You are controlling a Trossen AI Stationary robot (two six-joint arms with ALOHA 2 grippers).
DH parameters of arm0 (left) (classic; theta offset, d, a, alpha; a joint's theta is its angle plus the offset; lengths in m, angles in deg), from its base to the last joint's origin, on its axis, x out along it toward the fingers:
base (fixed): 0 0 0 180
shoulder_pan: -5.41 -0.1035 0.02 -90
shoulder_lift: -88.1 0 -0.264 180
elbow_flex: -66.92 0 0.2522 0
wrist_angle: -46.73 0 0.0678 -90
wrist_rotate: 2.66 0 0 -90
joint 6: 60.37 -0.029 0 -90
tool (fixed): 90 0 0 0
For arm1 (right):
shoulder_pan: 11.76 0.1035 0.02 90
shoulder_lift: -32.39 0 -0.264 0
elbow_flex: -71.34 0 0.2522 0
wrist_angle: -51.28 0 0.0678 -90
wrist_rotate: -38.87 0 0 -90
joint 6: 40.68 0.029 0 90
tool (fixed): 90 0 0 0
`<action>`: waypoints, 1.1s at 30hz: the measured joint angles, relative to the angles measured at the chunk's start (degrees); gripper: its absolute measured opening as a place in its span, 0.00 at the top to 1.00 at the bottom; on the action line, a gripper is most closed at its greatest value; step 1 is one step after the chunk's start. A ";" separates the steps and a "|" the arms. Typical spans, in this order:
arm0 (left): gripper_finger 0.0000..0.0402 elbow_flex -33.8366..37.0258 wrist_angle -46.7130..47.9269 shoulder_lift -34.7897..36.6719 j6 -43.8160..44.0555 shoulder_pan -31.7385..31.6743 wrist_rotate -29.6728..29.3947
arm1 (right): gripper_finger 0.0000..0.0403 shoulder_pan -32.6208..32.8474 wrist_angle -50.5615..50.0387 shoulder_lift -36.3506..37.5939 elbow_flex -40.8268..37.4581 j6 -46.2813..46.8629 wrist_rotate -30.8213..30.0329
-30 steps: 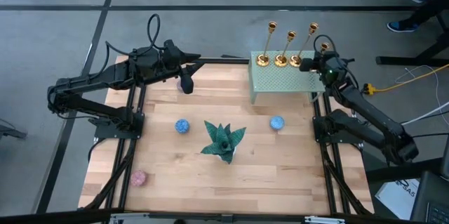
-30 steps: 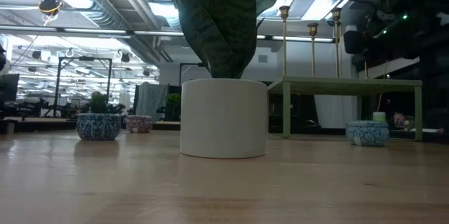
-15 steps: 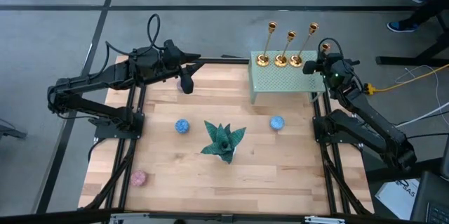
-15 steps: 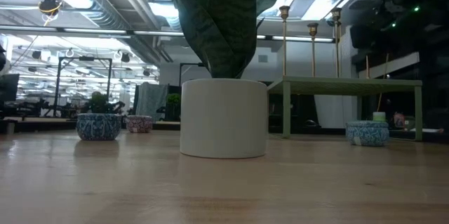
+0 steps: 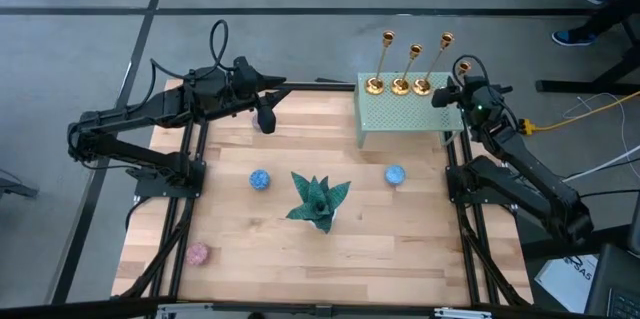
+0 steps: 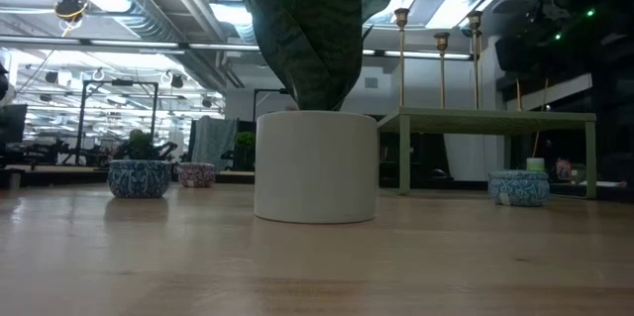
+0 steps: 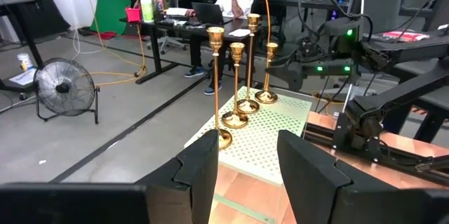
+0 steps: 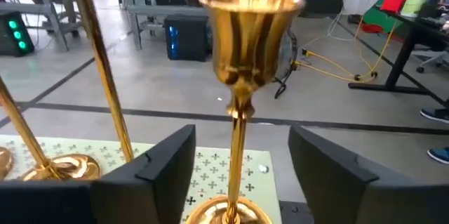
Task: Stock candles and holders on shelf
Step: Align the gold candle holder with the other gold candle holders on the shelf
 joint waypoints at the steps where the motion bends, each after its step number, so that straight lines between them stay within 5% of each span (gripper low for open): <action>1: 0.64 0.00 0.00 0.00 0.06 0.00 0.00 | 0.40 0.01 -0.21 0.38 0.11 -0.02 0.01; 7: 0.64 0.00 0.00 0.00 0.09 0.00 0.00 | 0.38 0.02 -12.93 3.80 4.34 3.35 0.29; 15: 0.64 0.00 0.01 0.00 0.09 0.00 -0.01 | 0.40 0.24 -34.46 7.76 10.52 13.49 10.01; 19: 0.64 0.00 0.00 0.00 0.09 0.00 0.00 | 0.53 0.55 -36.29 9.86 11.39 17.26 10.40; 26: 0.64 0.00 0.02 0.00 0.09 0.00 0.00 | 0.94 0.55 -36.83 8.82 11.37 19.84 11.47; 33: 0.64 0.00 0.02 0.00 -0.30 0.00 0.00 | 0.98 0.55 -37.98 3.27 11.34 21.30 12.48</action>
